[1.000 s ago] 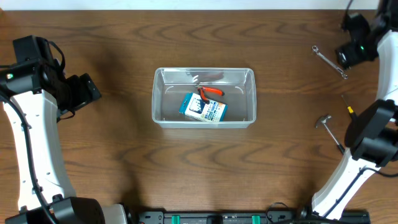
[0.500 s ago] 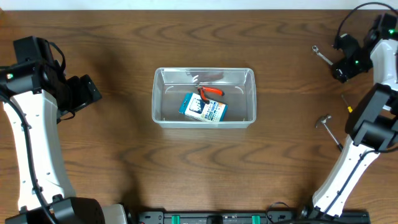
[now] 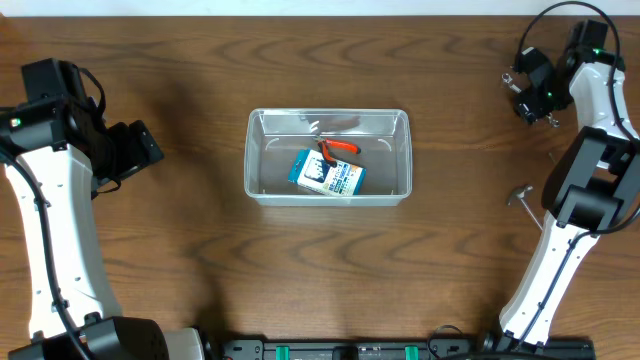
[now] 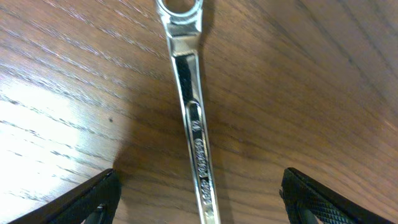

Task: Pack container
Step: 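Move the right gripper to the chrome wrench and grasp it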

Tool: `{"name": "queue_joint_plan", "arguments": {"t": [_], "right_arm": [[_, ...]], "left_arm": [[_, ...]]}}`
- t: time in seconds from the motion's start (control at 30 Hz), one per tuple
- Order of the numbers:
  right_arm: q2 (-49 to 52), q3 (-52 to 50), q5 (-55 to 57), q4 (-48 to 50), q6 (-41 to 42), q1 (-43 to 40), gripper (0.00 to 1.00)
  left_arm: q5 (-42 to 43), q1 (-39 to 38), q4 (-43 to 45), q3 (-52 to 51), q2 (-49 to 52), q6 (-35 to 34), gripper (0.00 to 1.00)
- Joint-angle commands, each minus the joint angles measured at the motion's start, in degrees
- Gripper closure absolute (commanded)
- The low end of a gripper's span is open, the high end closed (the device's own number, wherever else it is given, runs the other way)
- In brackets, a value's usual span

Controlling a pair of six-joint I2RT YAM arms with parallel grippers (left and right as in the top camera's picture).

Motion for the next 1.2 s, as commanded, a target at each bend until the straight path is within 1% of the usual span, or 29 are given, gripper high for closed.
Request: {"name": "queue_joint_plan", "arguments": {"t": [0.0,0.27,0.47,0.67,0.77,0.8,1.0,1.17], "right_arm": [[3.43,-0.07,-0.66,-1.33,1.70,0.07,0.15],[5.11,-0.07,-2.97,-6.51,3.15,-1.86,0.18],[5.33,-0.07,-2.97,-9.01,3.15,-1.95,0.28],[5.33,-0.07,-2.97,-10.12,3.50,-1.92,0.43],[5.33,-0.07,-2.97,-10.69,3.80,-1.95,0.56],[5.33,-0.07,-2.97,-10.78,3.80,-1.95,0.62],[5.33,-0.07,-2.97,-11.32,5.79,-1.95,0.72],[5.33,-0.07,-2.99,-11.45,7.08,-1.81,0.87]], "left_arm": [[-0.07,0.20,-0.42,0.63,0.11,-0.81,0.02],[-0.09,0.20,-0.42,0.63,0.11,-0.79,0.02],[-0.09,0.20,-0.44,0.63,0.11,-0.79,0.02],[-0.09,0.20,-1.01,0.63,0.11,-0.76,0.02],[-0.09,0.20,-1.05,0.63,0.11,-0.76,0.02],[-0.09,0.20,-1.03,0.63,0.11,-0.76,0.02],[-0.09,0.20,-1.05,0.63,0.11,-0.76,0.02],[-0.09,0.20,-1.03,0.63,0.11,-0.76,0.02]]}}
